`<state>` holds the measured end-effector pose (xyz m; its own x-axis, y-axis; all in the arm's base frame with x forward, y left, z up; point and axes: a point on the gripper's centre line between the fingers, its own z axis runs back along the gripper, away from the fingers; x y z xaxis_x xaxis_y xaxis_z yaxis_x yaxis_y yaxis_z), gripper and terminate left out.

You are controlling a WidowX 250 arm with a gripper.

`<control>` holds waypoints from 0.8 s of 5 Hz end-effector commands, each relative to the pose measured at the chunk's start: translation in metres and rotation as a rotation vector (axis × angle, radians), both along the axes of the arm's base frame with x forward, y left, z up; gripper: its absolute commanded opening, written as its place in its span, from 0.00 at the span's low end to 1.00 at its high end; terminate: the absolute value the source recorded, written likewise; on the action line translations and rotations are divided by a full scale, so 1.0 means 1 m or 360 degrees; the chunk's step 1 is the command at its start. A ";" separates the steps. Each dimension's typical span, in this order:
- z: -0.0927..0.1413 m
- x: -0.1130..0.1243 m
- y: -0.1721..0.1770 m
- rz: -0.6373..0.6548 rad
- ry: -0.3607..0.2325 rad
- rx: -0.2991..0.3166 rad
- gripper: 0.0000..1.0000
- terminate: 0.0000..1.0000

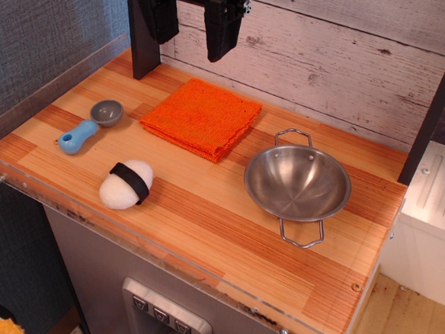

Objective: Moves the object from the bottom of the table into the pot.

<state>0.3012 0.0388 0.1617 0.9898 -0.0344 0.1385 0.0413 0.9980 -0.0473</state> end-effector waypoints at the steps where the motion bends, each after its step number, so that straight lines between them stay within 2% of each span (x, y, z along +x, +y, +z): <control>1: 0.000 0.000 0.000 0.0000 0.0000 0.0000 1.00 0.00; 2: -0.009 -0.034 0.004 -0.0183 -0.0160 -0.0106 1.00 0.00; 3: -0.011 -0.058 0.012 -0.0259 -0.0246 0.0007 1.00 0.00; 4: -0.027 -0.069 0.029 -0.0247 -0.0222 0.0094 1.00 0.00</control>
<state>0.2296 0.0653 0.1283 0.9513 -0.1908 0.2420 0.1931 0.9811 0.0146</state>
